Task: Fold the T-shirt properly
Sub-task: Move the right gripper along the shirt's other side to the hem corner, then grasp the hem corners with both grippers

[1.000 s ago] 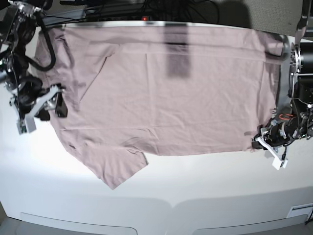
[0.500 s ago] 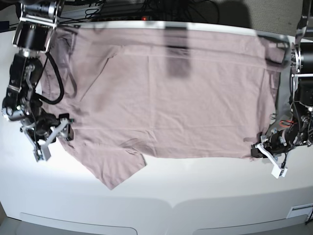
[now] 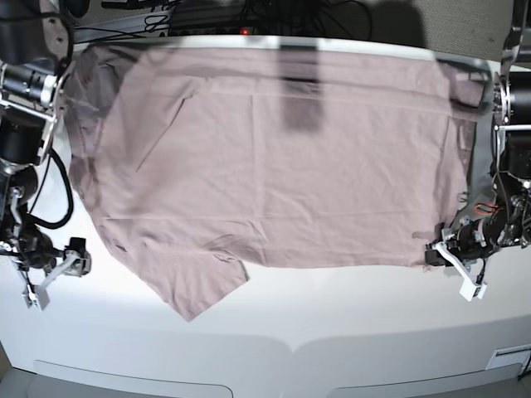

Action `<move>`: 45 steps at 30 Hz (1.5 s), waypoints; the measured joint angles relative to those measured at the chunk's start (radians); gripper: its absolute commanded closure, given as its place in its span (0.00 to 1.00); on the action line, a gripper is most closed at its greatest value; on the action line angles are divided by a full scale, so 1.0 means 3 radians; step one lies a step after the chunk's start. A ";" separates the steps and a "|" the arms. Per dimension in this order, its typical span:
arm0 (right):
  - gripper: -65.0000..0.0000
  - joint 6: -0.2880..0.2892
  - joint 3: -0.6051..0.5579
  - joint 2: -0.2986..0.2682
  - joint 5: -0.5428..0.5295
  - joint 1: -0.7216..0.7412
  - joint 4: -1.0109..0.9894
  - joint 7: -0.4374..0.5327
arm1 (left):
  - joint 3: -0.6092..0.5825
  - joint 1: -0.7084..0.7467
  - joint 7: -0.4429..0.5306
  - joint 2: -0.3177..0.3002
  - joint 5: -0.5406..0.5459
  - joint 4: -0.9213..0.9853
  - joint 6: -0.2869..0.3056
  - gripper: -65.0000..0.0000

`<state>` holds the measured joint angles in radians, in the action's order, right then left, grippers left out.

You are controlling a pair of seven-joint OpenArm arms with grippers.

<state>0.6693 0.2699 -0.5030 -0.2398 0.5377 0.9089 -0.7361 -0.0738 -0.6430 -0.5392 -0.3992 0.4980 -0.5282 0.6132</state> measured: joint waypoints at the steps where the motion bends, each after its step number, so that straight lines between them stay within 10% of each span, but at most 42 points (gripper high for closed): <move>1: 0.27 0.0001 0.0004 -0.0031 0.0001 0.0020 -0.0121 0.0008 | 0.0001 -0.0001 0.0000 0.0000 -0.0009 0.0000 -0.0001 1.00; 45: 0.32 0.0067 0.0008 0.0025 -0.0912 0.0090 -0.0955 -0.0659 | 0.0000 0.0000 -0.0036 0.0001 0.0001 0.0000 0.0000 1.00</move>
<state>0.6895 0.2722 -0.4953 -0.5133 0.5648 0.6224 -0.9337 -0.0738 -0.6430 -0.5499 -0.3988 0.4984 -0.5282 0.6132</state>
